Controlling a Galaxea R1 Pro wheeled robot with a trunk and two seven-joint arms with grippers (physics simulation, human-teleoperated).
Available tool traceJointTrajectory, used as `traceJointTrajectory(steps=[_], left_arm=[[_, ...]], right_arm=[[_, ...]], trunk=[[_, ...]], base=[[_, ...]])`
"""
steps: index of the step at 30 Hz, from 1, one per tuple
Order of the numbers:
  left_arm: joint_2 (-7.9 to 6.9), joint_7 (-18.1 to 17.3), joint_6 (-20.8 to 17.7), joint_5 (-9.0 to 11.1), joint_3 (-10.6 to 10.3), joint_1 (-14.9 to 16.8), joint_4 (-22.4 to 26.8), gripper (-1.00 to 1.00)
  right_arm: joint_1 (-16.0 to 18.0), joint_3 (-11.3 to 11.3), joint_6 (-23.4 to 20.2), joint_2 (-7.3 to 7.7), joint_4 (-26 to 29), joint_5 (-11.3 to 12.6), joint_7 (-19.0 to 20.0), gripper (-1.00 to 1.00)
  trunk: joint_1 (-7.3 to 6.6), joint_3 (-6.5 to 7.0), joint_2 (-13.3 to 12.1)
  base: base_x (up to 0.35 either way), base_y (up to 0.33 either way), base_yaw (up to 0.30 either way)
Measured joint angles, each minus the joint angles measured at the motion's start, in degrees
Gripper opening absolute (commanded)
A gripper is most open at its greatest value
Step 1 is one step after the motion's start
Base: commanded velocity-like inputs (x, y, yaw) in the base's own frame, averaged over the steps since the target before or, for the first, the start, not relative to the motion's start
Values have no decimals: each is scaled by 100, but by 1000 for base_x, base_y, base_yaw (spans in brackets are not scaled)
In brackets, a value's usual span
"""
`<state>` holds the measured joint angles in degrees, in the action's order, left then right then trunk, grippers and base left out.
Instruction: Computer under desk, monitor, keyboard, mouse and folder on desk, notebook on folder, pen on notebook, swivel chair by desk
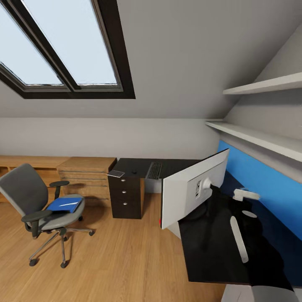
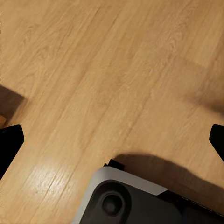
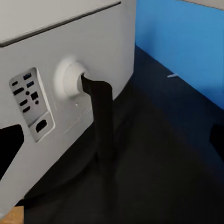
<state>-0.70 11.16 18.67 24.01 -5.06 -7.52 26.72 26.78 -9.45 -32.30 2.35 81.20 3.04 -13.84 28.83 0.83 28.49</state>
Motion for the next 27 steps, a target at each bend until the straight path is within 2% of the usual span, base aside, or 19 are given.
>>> traceJointTrajectory(steps=[5,6,10,22,23,27], left_arm=[[2,0,1,6,8,0,0,100],[-4,0,1,7,10,0,0,100],[-6,0,7,7,10,0,0,100],[-8,0,31,8,17,0,0,100],[-3,0,281,5,19,0,-78,100],[-3,-1,320,5,19,0,-128,100]], right_arm=[[-47,5,121,11,-416,9,59,100],[-57,6,574,11,-769,8,74,100],[-59,7,872,8,-1139,13,78,100],[-59,25,1158,-8,-1603,20,73,100],[-59,23,1338,-11,-1677,10,70,100],[-59,29,1388,-16,-1828,7,68,100]], trunk=[[0,0,0],[0,-1,-1],[0,0,0],[0,0,0],[0,0,0],[0,0,0]], base=[[0,0,0],[0,0,0],[0,0,0],[0,-1,0],[0,-29,0],[-30,-145,13]])
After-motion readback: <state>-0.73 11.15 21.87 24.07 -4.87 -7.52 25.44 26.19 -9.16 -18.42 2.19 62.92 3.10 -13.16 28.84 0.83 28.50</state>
